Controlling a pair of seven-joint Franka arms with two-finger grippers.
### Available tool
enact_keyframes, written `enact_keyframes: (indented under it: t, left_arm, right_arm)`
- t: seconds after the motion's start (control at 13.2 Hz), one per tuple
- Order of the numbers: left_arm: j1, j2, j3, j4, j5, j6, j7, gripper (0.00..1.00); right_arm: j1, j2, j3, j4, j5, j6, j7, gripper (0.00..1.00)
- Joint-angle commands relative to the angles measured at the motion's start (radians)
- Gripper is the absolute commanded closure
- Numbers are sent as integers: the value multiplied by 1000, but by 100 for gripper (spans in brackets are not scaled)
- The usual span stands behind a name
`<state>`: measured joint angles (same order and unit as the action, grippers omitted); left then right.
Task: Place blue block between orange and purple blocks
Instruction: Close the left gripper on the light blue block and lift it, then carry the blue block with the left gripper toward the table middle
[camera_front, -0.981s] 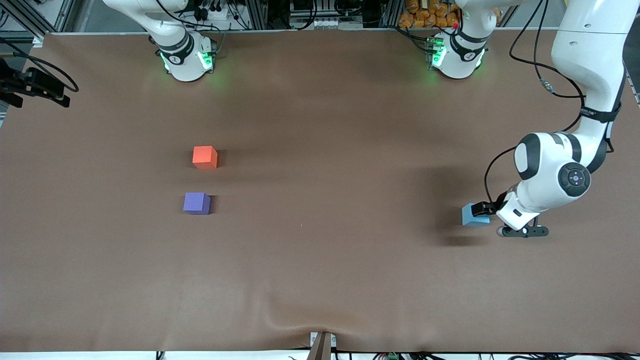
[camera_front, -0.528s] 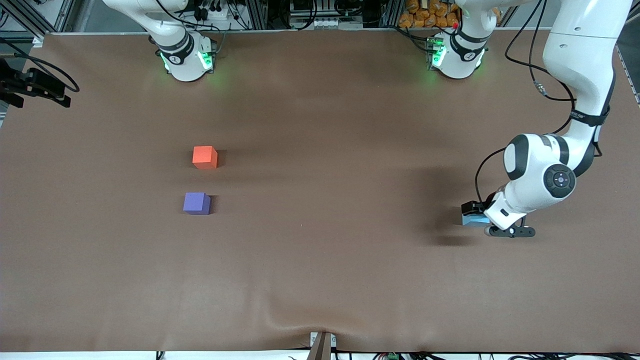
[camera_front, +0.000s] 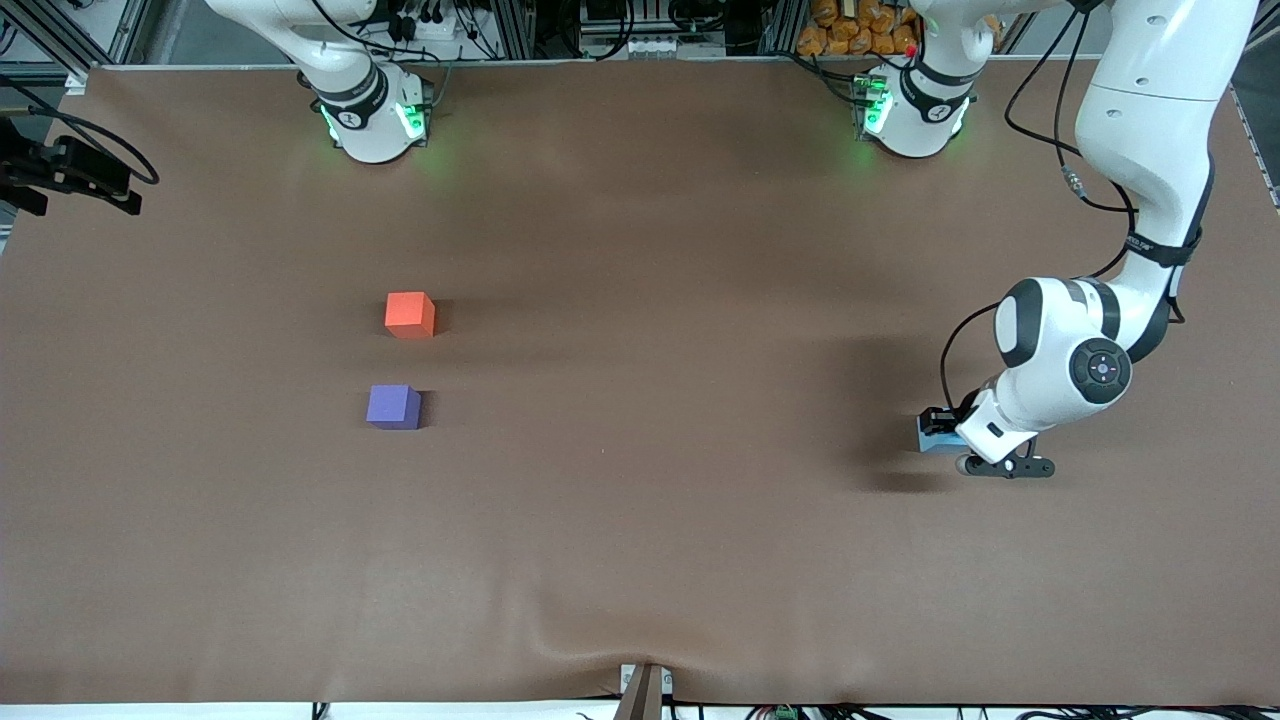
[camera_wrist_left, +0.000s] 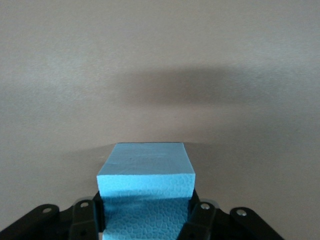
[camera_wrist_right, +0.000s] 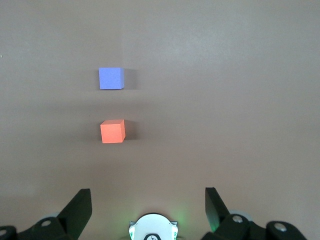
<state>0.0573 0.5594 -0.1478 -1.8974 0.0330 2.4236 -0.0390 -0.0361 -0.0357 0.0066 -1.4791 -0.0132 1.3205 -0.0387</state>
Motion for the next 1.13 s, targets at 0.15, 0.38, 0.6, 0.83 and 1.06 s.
enact_keyframes:
  t: [0.15, 0.38, 0.6, 0.83, 1.06]
  left_arm:
    - [-178, -7, 2, 87, 2, -34, -24, 100]
    - [-356, 16, 2, 171, -11, -46, -141, 100]
    - [-517, 101, 4, 305, -12, -47, -319, 100]
    - [-667, 241, 5, 490, -13, -107, -534, 100]
    - [-766, 339, 14, 606, -22, -138, -683, 100]
  right_arm:
    - [-19, -12, 16, -10, -10, -7, -4, 0]
    - [-18, -13, 16, -9, -10, -9, -4, 0]
    - [-2, -15, 13, -7, -10, -20, -4, 0]
    - [-1, -15, 12, -4, -10, -20, -3, 0]
    - [4, -12, 13, 2, -8, -7, 0, 0]
